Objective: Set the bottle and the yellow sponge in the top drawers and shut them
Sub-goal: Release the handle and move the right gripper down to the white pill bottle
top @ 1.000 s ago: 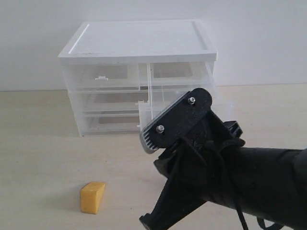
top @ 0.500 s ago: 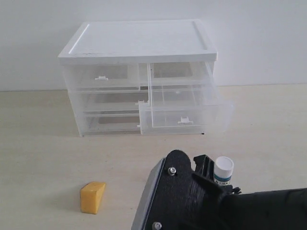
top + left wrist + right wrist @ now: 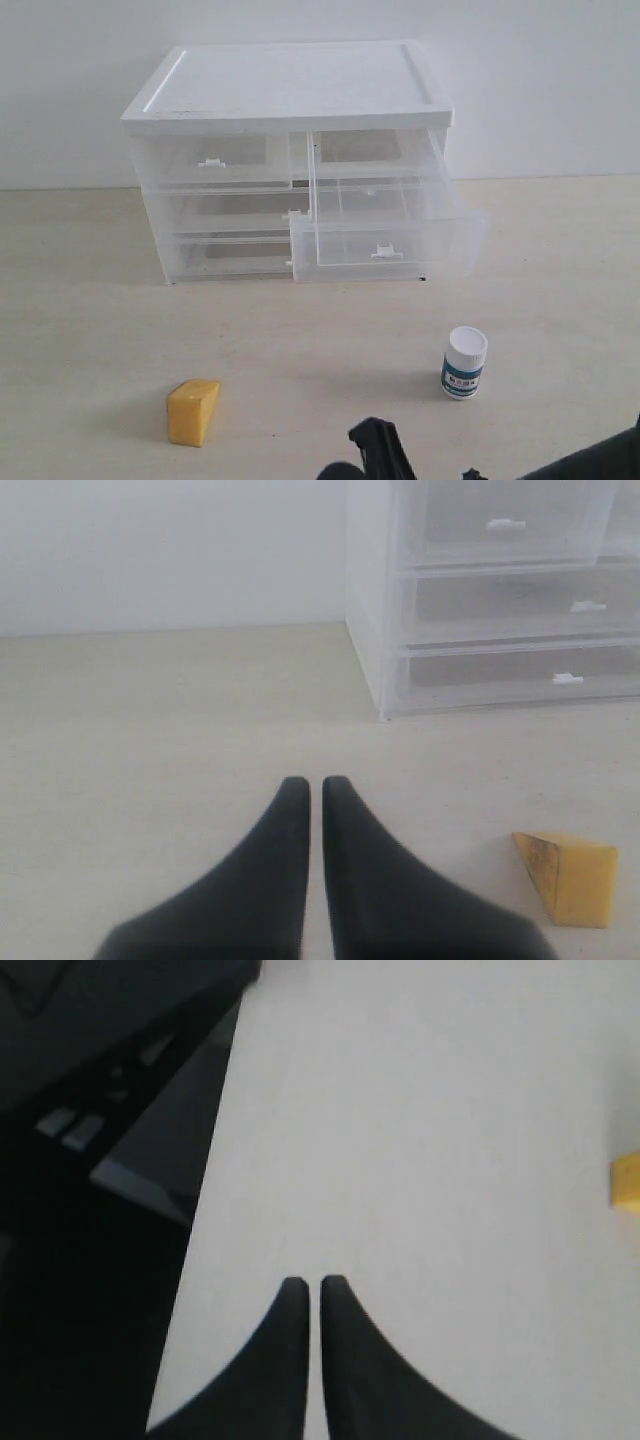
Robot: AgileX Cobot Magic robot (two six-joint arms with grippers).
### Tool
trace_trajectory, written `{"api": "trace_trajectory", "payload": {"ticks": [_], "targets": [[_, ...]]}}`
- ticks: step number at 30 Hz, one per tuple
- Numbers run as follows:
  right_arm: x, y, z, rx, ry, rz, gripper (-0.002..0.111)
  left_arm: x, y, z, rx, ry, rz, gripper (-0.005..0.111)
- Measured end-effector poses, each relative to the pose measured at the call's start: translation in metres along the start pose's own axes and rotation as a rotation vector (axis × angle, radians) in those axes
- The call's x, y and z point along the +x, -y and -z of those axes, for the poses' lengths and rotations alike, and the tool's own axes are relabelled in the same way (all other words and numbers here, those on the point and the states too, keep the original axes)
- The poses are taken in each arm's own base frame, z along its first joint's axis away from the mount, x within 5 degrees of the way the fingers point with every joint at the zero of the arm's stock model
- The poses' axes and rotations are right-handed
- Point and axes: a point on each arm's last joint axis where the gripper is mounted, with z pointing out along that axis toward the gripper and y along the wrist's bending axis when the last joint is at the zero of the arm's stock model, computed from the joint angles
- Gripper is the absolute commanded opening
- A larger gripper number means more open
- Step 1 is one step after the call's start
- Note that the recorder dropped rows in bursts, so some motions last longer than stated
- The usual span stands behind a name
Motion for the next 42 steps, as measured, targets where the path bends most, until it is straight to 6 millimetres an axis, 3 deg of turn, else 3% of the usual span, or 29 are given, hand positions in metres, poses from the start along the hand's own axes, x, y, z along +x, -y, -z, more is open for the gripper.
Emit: {"api": "trace_trajectory", "payload": {"ticks": [4,9,11,13,18,23,30,32,35,36,38,39,42], "targets": [[0.017,-0.006,0.005,-0.107,-0.245,0.052,0.001,0.000,0.000,0.000,0.000,0.000,0.000,0.004],[0.025,-0.001,0.026,-0.178,-0.600,-0.004,0.001,0.000,0.000,0.000,0.000,0.000,0.000,0.004],[0.028,0.005,0.037,-0.141,-0.722,-0.104,0.001,0.000,0.000,0.000,0.000,0.000,0.000,0.004],[0.043,0.024,0.051,-0.042,-0.794,-0.299,0.001,0.000,0.000,0.000,0.000,0.000,0.000,0.004],[0.074,0.072,0.083,0.273,-0.724,-0.767,0.001,0.000,0.000,0.000,0.000,0.000,0.000,0.004],[0.088,0.094,0.096,0.434,-0.607,-0.862,0.001,0.000,0.000,0.000,0.000,0.000,0.000,0.004],[0.092,0.109,0.090,0.626,-0.375,-0.901,0.002,0.000,0.000,0.000,0.000,0.000,0.000,0.004],[0.091,0.111,0.090,0.646,-0.333,-0.926,0.009,0.000,0.000,0.000,0.000,0.000,0.000,0.004],[0.092,0.109,0.088,0.645,-0.323,-0.950,0.040,0.000,0.000,0.000,0.000,0.000,0.000,0.004],[0.093,0.108,0.087,0.645,-0.319,-0.957,0.058,0.000,0.000,0.000,0.000,0.000,0.000,0.004],[0.098,0.104,0.083,0.651,-0.305,-0.969,0.080,0.000,0.000,0.000,0.000,0.000,0.000,0.004],[0.100,0.103,0.082,0.660,-0.293,-0.969,0.085,0.000,0.000,0.000,0.000,0.000,0.000,0.004],[0.106,0.100,0.078,0.703,-0.243,-0.960,0.082,0.000,0.000,0.000,0.000,0.000,0.000,0.004]]}}
